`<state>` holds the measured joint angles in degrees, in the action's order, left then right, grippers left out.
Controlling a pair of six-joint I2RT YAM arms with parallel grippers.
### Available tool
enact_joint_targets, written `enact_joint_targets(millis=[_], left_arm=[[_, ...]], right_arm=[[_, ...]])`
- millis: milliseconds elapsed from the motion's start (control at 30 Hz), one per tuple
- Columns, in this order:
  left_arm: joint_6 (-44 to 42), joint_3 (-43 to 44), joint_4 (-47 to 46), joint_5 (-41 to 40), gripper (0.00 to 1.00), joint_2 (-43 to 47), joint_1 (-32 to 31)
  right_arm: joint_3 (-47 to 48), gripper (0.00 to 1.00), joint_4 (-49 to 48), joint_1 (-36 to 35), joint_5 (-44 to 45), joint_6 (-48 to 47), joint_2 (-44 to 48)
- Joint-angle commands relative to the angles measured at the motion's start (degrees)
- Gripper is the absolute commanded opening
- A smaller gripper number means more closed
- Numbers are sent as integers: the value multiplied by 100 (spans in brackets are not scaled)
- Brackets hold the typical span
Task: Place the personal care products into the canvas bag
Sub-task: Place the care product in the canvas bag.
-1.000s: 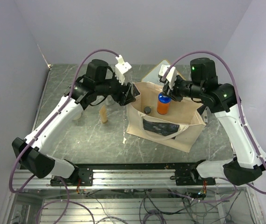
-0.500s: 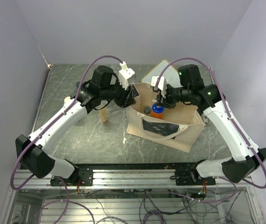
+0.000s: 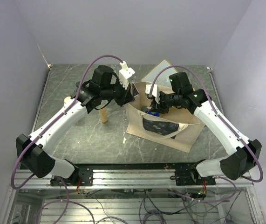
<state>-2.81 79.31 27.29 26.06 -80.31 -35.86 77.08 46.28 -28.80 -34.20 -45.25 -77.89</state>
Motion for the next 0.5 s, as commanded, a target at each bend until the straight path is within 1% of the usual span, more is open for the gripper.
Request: enact_joint_targets(millis=[0, 233, 467], left_arm=[[-107, -56, -222, 122, 7, -25, -61], [-208, -217, -275, 96, 7, 70, -62], [-299, -196, -198, 40, 7, 91, -60]], right_arm=[[-163, 0, -992, 181, -623, -3, 3], [-729, 0, -1891, 286, -962, 226, 36], [-817, 0, -1830, 300, -1089, 78, -141]])
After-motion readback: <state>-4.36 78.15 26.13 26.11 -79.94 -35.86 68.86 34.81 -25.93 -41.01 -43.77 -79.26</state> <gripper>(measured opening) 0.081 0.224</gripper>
